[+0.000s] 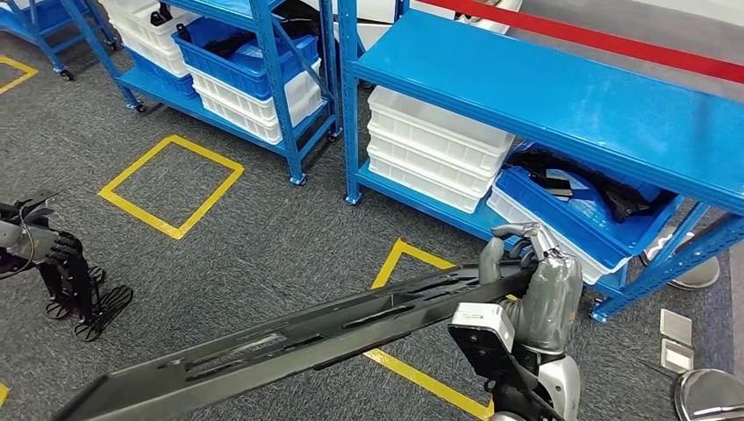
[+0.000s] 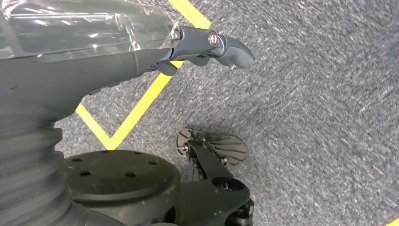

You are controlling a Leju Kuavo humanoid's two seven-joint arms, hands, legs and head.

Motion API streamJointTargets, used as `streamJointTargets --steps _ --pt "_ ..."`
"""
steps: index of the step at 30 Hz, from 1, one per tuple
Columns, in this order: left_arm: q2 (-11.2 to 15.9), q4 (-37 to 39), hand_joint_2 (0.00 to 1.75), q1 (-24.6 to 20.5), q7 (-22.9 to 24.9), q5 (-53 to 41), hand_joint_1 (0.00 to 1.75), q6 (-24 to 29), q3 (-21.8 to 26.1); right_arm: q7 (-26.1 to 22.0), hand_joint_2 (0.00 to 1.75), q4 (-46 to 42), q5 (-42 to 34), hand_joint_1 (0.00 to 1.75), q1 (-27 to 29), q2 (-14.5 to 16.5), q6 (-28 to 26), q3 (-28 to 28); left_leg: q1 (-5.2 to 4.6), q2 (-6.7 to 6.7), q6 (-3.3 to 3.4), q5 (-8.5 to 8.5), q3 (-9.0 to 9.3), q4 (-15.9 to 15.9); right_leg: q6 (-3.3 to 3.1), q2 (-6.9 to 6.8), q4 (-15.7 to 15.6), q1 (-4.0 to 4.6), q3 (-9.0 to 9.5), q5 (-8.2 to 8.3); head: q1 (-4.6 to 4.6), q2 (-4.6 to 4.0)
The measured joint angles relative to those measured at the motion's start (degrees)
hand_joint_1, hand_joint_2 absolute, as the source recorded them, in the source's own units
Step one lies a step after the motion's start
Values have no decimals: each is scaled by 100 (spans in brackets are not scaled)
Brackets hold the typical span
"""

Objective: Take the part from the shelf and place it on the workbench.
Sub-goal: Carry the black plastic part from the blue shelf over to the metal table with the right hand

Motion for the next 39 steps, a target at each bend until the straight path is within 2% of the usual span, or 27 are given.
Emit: streamJointTargets --steps 2,4,5,7,9,10,12,13,14,15,16,18,19,20,22,24,26,28,29,30,31,32,34,35,36,38,39 --pt "-4 8 175 -4 -3 -3 0 -5 0 -8 175 7 11 175 -3 0 0 0 10 -89 -20 -12 -1 26 -17 99 -708 -17 309 408 7 0" --pt "-6 12 175 -13 -9 -9 0 -13 1 -3 175 9 28 175 -3 3 0 -1 -1 -168 -69 -23 -35 76 -50 241 -1277 -24 542 609 16 0" --pt "-6 15 175 -16 -13 -13 0 -18 1 3 175 9 38 175 -2 5 0 -1 -4 -202 -98 -18 -54 87 -71 281 -1365 -17 571 609 15 0" --pt "-5 22 175 -18 -16 -19 0 -25 1 15 175 9 55 175 -4 9 0 -3 -5 -261 -162 -4 -75 85 -129 237 -1382 -9 568 619 3 0" --pt "-6 37 175 -23 -17 -20 0 -33 2 23 175 9 68 175 -10 11 0 -3 -6 -189 -228 -112 -125 234 -199 154 -1413 -26 583 644 -24 0" --pt "-7 44 175 -27 -17 -20 0 -39 2 28 175 9 72 175 -11 13 0 -3 -6 -117 -260 -250 -217 459 -231 104 -1428 -33 588 653 -48 0" --pt "-7 52 175 -30 -23 -19 0 -50 2 54 175 9 80 175 -12 13 0 -3 4 12 -308 -605 -540 1177 -268 3 -1428 -20 591 648 -90 0" --pt "-7 55 175 -28 -30 -17 0 -52 2 69 175 9 83 175 -12 13 0 -2 11 31 -320 -721 -692 1502 -276 -47 -1426 -11 592 644 -93 0" --pt "-7 58 175 -25 -38 -14 0 -54 2 84 175 9 85 175 -15 13 0 -2 14 42 -321 -744 -771 1672 -281 -95 -1425 -5 594 639 -92 0" --pt "-7 61 175 -23 -45 -11 0 -54 2 97 175 9 85 175 -21 12 0 -2 15 54 -313 -658 -743 1618 -282 -139 -1424 0 601 632 -93 0" --pt "-7 63 175 -22 -53 -8 0 -54 2 107 175 9 85 175 -31 11 0 -2 13 77 -295 -486 -603 1342 -278 -179 -1424 2 614 624 -93 0" --pt "-7 66 175 -25 -65 -7 0 -55 2 117 175 9 84 175 -62 11 0 -2 -10 197 -238 -152 -215 544 -249 -244 -1417 17 647 595 -93 0" --pt "-8 66 175 -26 -71 -6 0 -55 2 120 175 9 84 175 -75 11 0 -2 -26 247 -211 -69 -88 266 -228 -268 -1414 27 657 582 -91 0" --pt "-9 67 175 -25 -75 -5 0 -56 2 123 175 9 84 175 -84 11 0 -2 -44 279 -187 -51 -34 123 -207 -292 -1414 37 662 572 -90 0" --pt "-11 68 175 -10 -80 -3 0 -56 2 129 175 9 84 175 -99 10 0 -2 -58 238 -140 -49 -40 80 -158 -338 -1432 44 673 569 -86 0" --pt "-16 71 175 0 -81 -2 0 -56 3 132 175 9 84 175 -115 8 0 -1 -32 188 -74 -15 -29 25 -100 -268 -1350 27 658 475 -77 0" --pt "-23 72 175 -7 -82 -3 0 -57 5 134 175 9 81 175 -121 7 0 2 -8 146 -19 11 -20 -13 -58 -99 -871 10 448 168 -48 0" --pt "-28 76 175 -8 -83 -3 0 -58 6 135 175 10 72 175 -119 4 0 4 -10 89 2 11 -23 -13 -31 -15 -130 10 90 -152 -26 0" --pt "-31 80 175 -6 -83 -3 0 -59 6 135 175 10 68 175 -116 3 0 5 -11 51 4 9 -21 -10 -21 -5 97 8 -27 -186 -22 0" --pt "-32 85 175 -6 -82 -3 0 -59 7 135 175 11 67 175 -115 1 0 5 -10 10 4 8 -19 -6 -17 0 113 6 -50 -105 -21 0" --pt "-33 90 175 -6 -82 -3 0 -59 7 137 175 12 67 175 -115 -1 0 6 -7 -35 0 5 -15 1 -18 6 -90 1 29 74 -19 0" --pt "-36 92 175 -8 -82 -3 0 -58 7 141 175 12 71 175 -116 -3 0 7 -1 -83 -11 -1 -12 13 -23 31 -465 -7 190 308 -15 0" --pt "-41 97 175 -15 -80 -5 0 -59 9 164 175 13 84 175 -119 -6 0 8 -9 -172 -58 -24 -24 55 -51 137 -1146 -12 487 584 -8 0" --pt "-43 99 175 -18 -76 -10 0 -61 9 182 175 13 93 175 -119 -7 0 9 -12 -207 -89 -28 -37 72 -71 177 -1321 -9 559 626 -8 0" --pt "-43 102 175 -19 -70 -14 0 -63 9 199 175 14 101 175 -117 -9 0 10 -15 -234 -119 -24 -50 78 -96 192 -1368 2 575 608 -10 0" --pt "-43 107 175 -18 -60 -20 0 -67 10 225 175 14 114 175 -115 -15 0 11 -2 -264 -177 -24 -58 86 -161 136 -1392 5 577 632 -19 0" --pt "-43 110 175 -18 -58 -22 0 -67 10 231 175 13 120 175 -116 -19 0 11 -6 -226 -209 -75 -77 153 -193 103 -1408 -1 586 644 -37 0"
